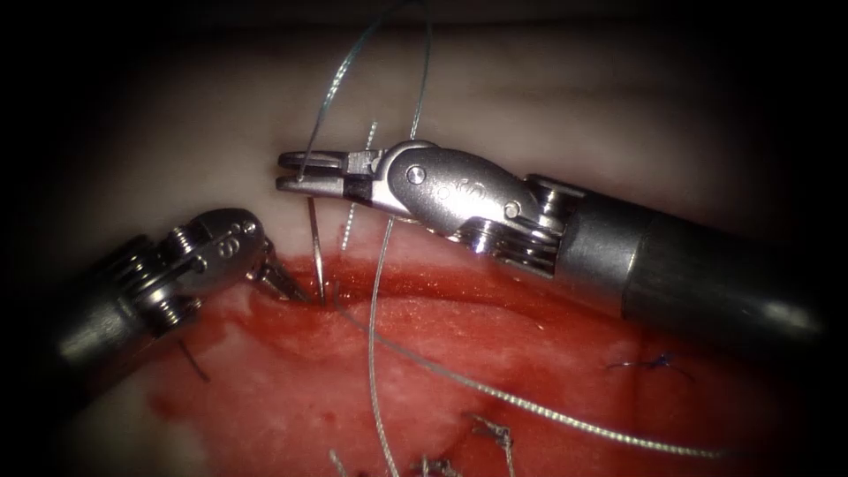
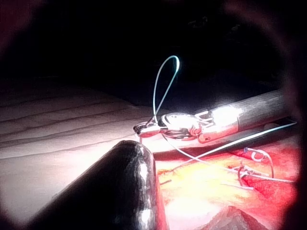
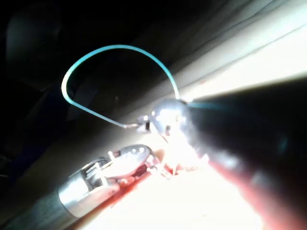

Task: Wound Closure

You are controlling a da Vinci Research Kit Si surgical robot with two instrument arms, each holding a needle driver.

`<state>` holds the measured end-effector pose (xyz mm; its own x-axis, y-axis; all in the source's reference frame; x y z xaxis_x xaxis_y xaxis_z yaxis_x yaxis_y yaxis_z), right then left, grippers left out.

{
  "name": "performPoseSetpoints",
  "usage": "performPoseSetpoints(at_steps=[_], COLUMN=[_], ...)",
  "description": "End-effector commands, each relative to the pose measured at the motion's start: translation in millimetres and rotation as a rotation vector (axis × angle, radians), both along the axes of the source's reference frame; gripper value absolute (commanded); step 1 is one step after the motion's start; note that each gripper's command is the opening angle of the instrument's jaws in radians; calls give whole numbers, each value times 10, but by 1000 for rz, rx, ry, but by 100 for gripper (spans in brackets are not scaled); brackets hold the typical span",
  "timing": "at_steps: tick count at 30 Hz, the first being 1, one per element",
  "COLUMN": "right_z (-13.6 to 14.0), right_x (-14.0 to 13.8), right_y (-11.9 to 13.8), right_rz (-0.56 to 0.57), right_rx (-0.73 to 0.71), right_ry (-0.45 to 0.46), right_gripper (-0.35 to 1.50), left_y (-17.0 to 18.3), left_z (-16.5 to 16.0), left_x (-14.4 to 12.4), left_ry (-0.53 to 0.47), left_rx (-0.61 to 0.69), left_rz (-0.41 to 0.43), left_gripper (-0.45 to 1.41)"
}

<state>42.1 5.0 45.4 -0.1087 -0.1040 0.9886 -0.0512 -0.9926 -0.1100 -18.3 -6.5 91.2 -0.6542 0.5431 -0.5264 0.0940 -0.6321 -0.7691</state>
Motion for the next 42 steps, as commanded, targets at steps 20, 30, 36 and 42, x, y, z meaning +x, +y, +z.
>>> performPoseSetpoints(at_steps=[20, 30, 36, 42], right_z=[-9, -11, -12, -14], right_x=[3, -1, -4, -8], right_y=[19, 20, 21, 24], right_rz=[107, 189, 245, 258], right_rx=[110, 175, 218, 265], right_ry=[-45, -87, -128, -130], right_gripper=[-35, -35, -35, -35], left_y=[13, 13, 13, 13], left_z=[-8, -8, -9, -9], left_x=[-2, -2, -1, -1], left_ry=[-3, -3, -4, -4], left_rx=[-9, -9, -8, -9], left_rz=[-4, -4, -3, -3], left_gripper=[-45, -45, -45, -45])
